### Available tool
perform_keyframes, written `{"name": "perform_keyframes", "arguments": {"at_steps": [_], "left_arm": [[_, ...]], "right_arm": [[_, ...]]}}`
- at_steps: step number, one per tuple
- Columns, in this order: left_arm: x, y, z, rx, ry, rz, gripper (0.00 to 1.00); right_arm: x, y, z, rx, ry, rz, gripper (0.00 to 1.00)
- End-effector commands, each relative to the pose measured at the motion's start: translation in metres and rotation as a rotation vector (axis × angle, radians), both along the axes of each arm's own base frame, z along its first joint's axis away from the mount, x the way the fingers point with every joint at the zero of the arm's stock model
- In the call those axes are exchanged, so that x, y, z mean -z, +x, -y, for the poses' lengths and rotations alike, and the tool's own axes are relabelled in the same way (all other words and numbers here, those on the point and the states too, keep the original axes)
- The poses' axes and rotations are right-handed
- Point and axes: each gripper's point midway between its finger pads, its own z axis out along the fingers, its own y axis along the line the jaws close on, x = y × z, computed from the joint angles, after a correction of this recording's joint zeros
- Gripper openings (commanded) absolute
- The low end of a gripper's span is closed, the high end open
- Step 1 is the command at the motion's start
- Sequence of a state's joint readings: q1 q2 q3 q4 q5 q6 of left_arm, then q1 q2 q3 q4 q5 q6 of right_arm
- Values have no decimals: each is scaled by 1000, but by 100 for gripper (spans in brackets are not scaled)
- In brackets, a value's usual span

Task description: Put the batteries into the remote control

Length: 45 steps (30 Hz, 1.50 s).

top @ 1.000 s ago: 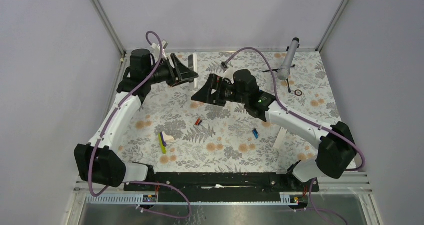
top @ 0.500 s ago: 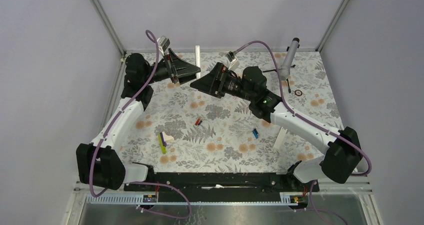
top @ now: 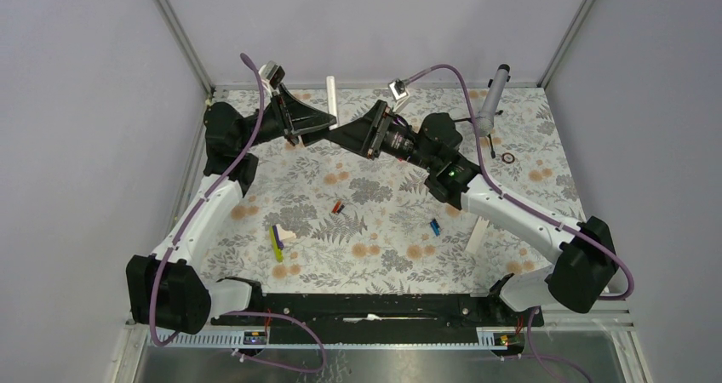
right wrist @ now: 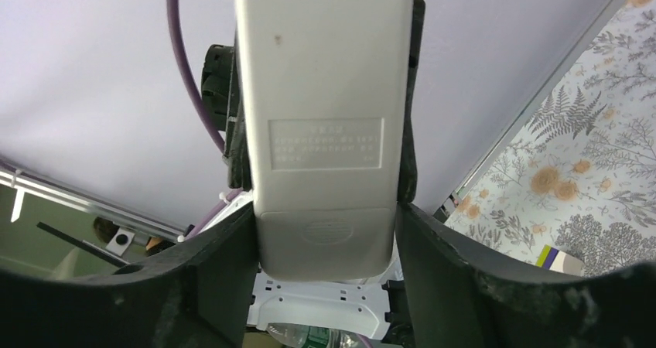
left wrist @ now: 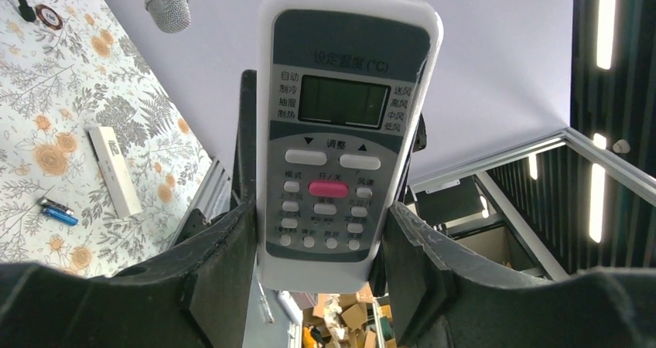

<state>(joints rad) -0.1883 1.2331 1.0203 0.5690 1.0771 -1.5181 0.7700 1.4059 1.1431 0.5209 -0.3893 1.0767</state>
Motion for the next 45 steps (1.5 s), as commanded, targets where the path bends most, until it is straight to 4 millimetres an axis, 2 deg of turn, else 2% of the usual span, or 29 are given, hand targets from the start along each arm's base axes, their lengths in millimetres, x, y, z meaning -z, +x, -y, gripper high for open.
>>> {"name": "perform_keyframes", "arguments": {"at_steps": [1, 3, 6, 9, 11, 15, 21, 28, 35, 38, 39, 41, 45], "left_arm": [[-18, -16, -4, 9, -24, 95, 36], [-18, -15, -4, 3, -24, 96, 40], [-19, -13, -4, -12, -23, 107, 57], [-17, -8, -5, -56, 2, 122, 76], [-12, 0, -6, -110, 56, 129, 83], [6, 29, -18, -303, 276, 103, 89], [33, 48, -28, -418, 460, 1, 89], [67, 57, -23, -434, 544, -122, 68], [75, 61, -27, -464, 570, -139, 34], [76, 62, -26, -460, 574, -136, 16], [76, 62, -26, -456, 575, -132, 9], [74, 61, -25, -446, 575, -114, 0], [56, 61, -24, -417, 532, -39, 0]], "right_arm": [[-32, -5, 4, -1, 74, 62, 62], [-27, -4, 5, 10, 63, 70, 51], [-22, -3, 4, 17, 25, 116, 41], [-14, 0, 3, 25, -55, 204, 38], [-4, 3, 2, 27, -123, 248, 38], [19, 8, 2, 16, -277, 350, 38], [52, 16, 3, 16, -511, 453, 38], [75, 32, 1, 77, -679, 488, 38], [85, 38, -2, 84, -754, 493, 38], [82, 37, -4, 82, -733, 473, 39], [79, 36, -5, 86, -722, 460, 42], [72, 35, -6, 98, -692, 425, 59], [53, 22, -6, 93, -587, 371, 97]]}}
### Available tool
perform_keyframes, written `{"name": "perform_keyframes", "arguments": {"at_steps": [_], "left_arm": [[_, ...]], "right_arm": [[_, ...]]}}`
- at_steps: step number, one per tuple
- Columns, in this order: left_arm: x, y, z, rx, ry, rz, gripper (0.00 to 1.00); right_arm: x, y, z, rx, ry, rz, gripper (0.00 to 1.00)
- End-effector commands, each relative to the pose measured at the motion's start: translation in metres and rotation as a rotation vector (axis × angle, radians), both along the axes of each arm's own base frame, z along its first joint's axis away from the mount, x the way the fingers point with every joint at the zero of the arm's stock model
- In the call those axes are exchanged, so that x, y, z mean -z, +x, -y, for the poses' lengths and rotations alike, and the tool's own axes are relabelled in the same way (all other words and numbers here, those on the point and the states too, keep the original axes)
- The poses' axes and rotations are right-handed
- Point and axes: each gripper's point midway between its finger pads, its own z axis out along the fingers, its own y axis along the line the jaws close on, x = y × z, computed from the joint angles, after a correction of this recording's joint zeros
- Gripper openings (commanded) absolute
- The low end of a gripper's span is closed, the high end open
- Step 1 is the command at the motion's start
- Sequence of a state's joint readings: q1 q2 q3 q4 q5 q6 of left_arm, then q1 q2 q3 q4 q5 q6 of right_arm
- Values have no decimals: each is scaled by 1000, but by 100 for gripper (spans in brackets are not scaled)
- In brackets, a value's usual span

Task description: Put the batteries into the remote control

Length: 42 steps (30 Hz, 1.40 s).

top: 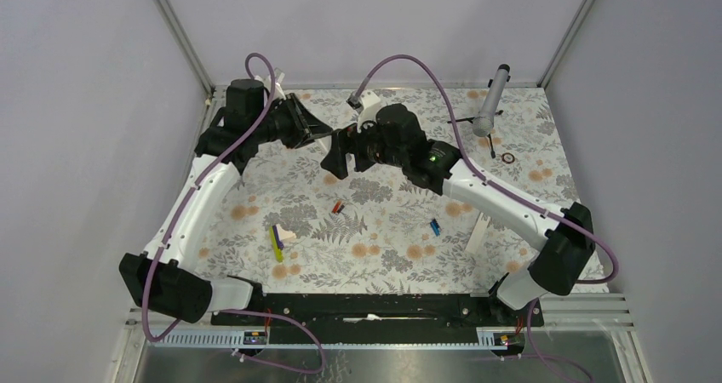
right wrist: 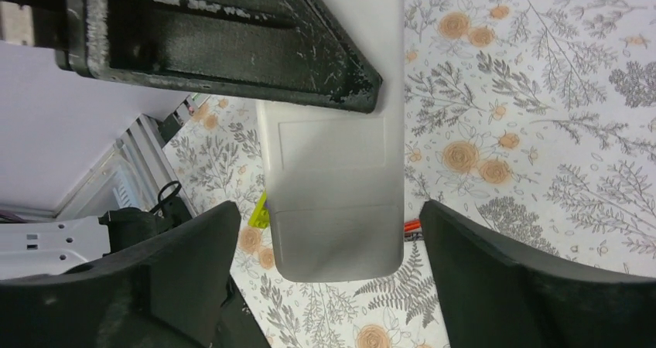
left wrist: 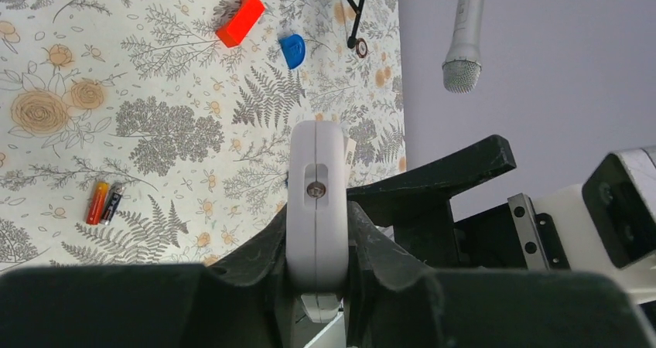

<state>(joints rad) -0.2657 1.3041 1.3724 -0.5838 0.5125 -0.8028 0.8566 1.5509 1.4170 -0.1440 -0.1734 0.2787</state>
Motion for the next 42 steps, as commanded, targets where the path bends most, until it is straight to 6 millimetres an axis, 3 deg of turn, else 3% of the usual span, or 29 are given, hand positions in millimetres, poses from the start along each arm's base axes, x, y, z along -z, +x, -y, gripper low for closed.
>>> {"name": "perform_keyframes", "arguments": {"at_steps": [1, 5, 9, 13, 17, 22, 28, 35, 39, 42], "left_arm": [[-46, 1, 0, 61, -61, 168, 0], [-78, -6, -3, 135, -172, 256, 0], [-107, -17, -9, 177, -270, 336, 0], [-119, -25, -11, 171, -355, 341, 0], [-128, -33, -10, 173, -440, 351, 0], [-130, -41, -12, 157, -461, 352, 0], [-135, -46, -13, 133, -498, 340, 0], [-152, -47, -16, 103, -578, 322, 0], [-158, -41, -17, 75, -632, 245, 0], [-165, -37, -16, 97, -699, 172, 0]], "right_arm": [[-62, -9, 0, 31, 199, 3, 99], [-90, -25, 12, 59, 366, -75, 100], [-107, -26, 24, 152, 569, -214, 100], [-118, -20, 27, 180, 761, -261, 100], [-127, -16, 13, 138, 855, -355, 99], [-139, -17, 3, 72, 931, -415, 88], [-122, -14, 4, 97, 927, -469, 72], [-93, -16, 1, 84, 881, -529, 40], [-81, -22, 2, 49, 838, -508, 30], [-77, -28, 5, 6, 808, -473, 28]]}}
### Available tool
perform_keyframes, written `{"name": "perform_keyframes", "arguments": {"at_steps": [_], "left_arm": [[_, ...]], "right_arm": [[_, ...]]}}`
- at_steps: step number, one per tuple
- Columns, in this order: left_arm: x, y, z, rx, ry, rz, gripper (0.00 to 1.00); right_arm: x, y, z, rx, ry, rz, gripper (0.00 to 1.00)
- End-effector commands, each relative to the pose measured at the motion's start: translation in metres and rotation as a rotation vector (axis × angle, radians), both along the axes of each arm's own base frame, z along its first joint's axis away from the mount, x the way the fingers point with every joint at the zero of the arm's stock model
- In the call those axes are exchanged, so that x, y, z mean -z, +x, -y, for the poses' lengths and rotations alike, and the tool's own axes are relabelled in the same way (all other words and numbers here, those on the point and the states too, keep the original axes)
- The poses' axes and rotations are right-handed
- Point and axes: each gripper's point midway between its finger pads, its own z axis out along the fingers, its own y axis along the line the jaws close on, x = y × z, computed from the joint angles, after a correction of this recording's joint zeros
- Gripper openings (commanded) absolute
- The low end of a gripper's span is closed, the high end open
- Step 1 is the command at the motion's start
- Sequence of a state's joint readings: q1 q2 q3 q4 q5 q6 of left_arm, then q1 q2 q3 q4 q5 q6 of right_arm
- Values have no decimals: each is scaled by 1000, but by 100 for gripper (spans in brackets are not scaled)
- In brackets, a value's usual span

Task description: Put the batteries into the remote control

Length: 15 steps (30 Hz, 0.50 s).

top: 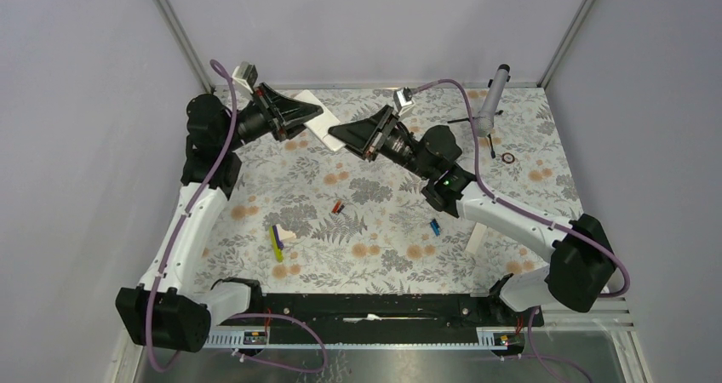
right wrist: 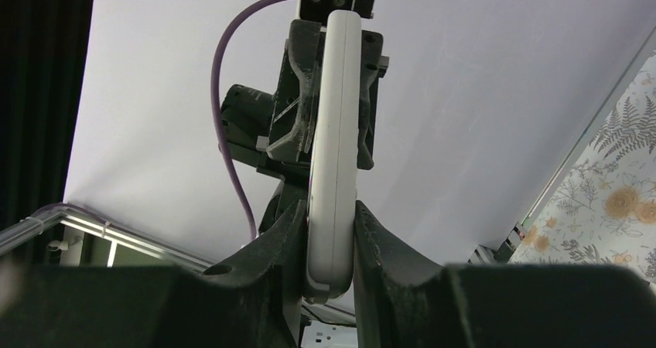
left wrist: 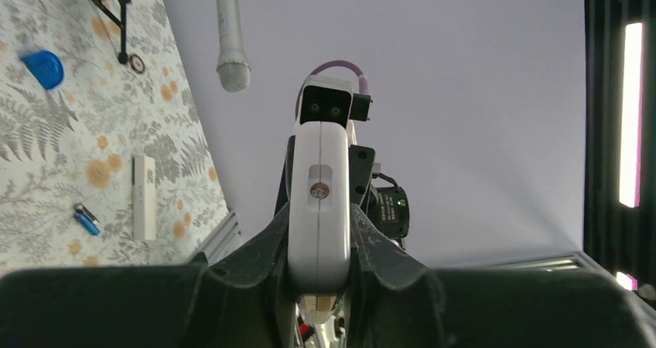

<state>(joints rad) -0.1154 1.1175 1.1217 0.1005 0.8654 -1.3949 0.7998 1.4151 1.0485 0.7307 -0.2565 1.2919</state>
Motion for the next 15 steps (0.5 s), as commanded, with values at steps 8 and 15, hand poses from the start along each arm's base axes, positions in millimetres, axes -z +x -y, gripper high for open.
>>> {"name": "perform_keyframes", "arguments": {"at_steps": [8, 15], "left_arm": [[-74, -1, -9, 36, -161, 39, 0], [-57, 4, -9, -4, -128, 34, 0]], "right_arm": [[46, -11, 10, -78, -185, 83, 28], [47, 13, 5, -5, -215, -47, 51]]}}
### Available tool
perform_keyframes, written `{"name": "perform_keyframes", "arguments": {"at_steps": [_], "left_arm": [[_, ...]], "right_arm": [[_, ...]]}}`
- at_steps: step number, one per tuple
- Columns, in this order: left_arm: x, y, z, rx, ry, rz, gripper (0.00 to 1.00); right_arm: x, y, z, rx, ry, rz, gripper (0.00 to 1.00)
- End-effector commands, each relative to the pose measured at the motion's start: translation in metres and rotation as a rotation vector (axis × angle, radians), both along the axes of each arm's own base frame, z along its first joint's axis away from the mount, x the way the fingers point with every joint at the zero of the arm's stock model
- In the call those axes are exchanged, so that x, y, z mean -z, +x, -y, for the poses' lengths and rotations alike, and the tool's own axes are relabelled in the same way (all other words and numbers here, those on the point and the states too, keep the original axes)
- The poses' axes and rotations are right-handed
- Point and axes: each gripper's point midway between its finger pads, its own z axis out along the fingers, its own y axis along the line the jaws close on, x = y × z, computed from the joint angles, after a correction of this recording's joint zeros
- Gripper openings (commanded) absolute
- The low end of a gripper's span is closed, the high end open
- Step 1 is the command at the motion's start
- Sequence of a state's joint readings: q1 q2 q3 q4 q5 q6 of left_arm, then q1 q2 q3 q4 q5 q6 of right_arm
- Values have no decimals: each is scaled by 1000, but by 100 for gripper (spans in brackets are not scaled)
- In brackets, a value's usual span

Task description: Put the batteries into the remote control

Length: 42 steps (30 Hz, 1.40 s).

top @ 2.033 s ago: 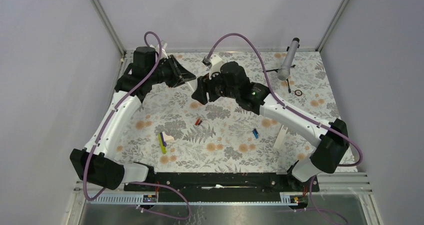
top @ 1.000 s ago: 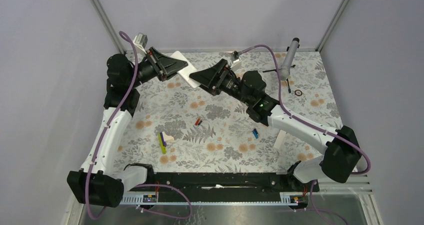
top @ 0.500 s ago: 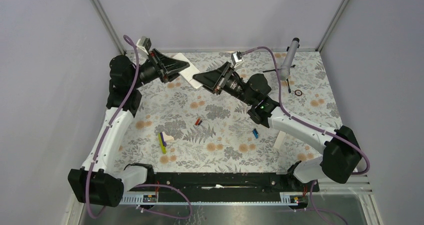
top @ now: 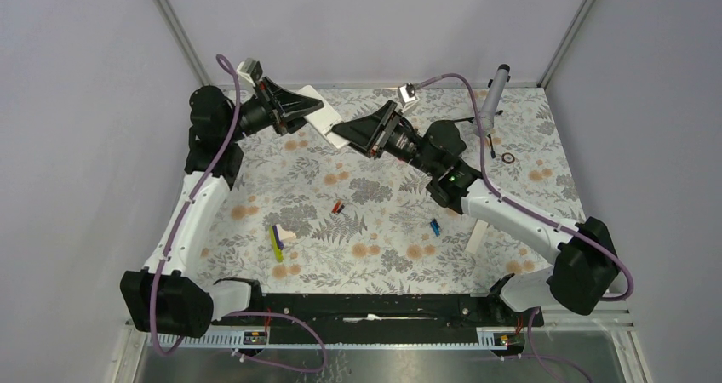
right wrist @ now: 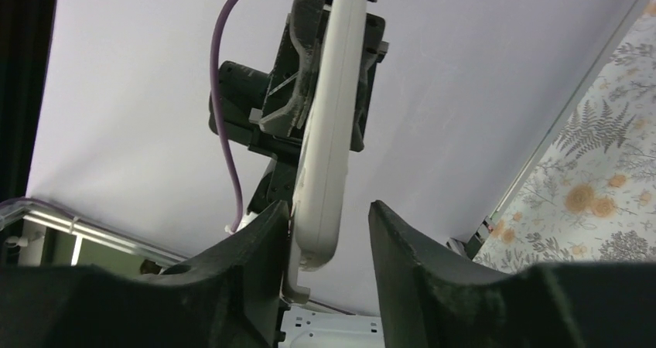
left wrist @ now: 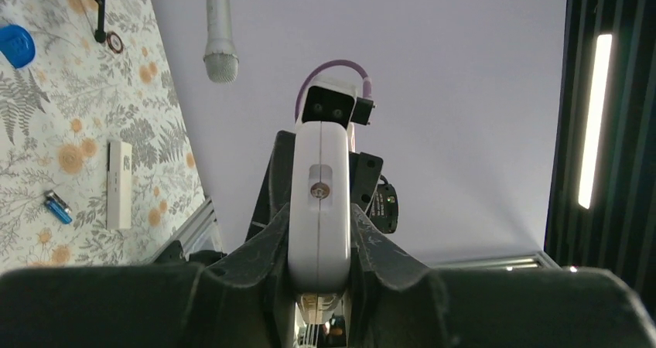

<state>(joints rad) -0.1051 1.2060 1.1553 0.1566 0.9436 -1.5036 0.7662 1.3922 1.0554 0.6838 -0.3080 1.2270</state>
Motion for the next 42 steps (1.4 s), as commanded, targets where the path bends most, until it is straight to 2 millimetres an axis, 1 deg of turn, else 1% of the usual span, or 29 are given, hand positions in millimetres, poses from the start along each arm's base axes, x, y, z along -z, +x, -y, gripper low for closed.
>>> {"name": "perform_keyframes", "arguments": {"at_steps": [1, 4, 7, 9, 11, 16, 18, 20, 21, 27, 30, 32, 37, 42], "left_arm": [[-56, -7, -14, -93, -69, 125, 0], [-51, -5, -16, -128, -37, 151, 0], [-46, 0, -19, -168, -2, 167, 0], [-40, 3, -20, -183, 21, 166, 0], [-34, 7, -21, -201, 44, 166, 0], [-21, 14, -23, -227, 92, 156, 0], [-18, 18, -24, -233, 101, 156, 0], [-15, 21, -25, -247, 122, 163, 0], [-14, 23, -26, -256, 136, 176, 0], [3, 31, -30, -284, 220, 194, 0], [8, 35, -33, -303, 256, 225, 0], [7, 36, -32, -298, 259, 252, 0], [6, 36, -31, -293, 273, 285, 0], [9, 38, -35, -307, 326, 310, 0]], "right_arm": [[48, 13, -7, 1, -167, -122, 55], [52, 17, -11, -4, -175, -190, 62], [55, 17, -11, -8, -169, -232, 65], [52, 16, -12, -18, -156, -233, 65], [48, 15, -11, -19, -149, -233, 62], [41, 15, -11, -21, -142, -237, 60], [41, 14, -11, -24, -138, -244, 55], [41, 14, -10, -26, -132, -263, 47], [41, 13, -10, -32, -130, -271, 45], [45, 15, -9, -35, -137, -324, 41], [49, 17, -10, -43, -160, -354, 41], [50, 17, -10, -44, -162, -366, 41], [50, 22, -11, -40, -161, -350, 26], [40, 24, -8, -14, -163, -287, 22]]}}
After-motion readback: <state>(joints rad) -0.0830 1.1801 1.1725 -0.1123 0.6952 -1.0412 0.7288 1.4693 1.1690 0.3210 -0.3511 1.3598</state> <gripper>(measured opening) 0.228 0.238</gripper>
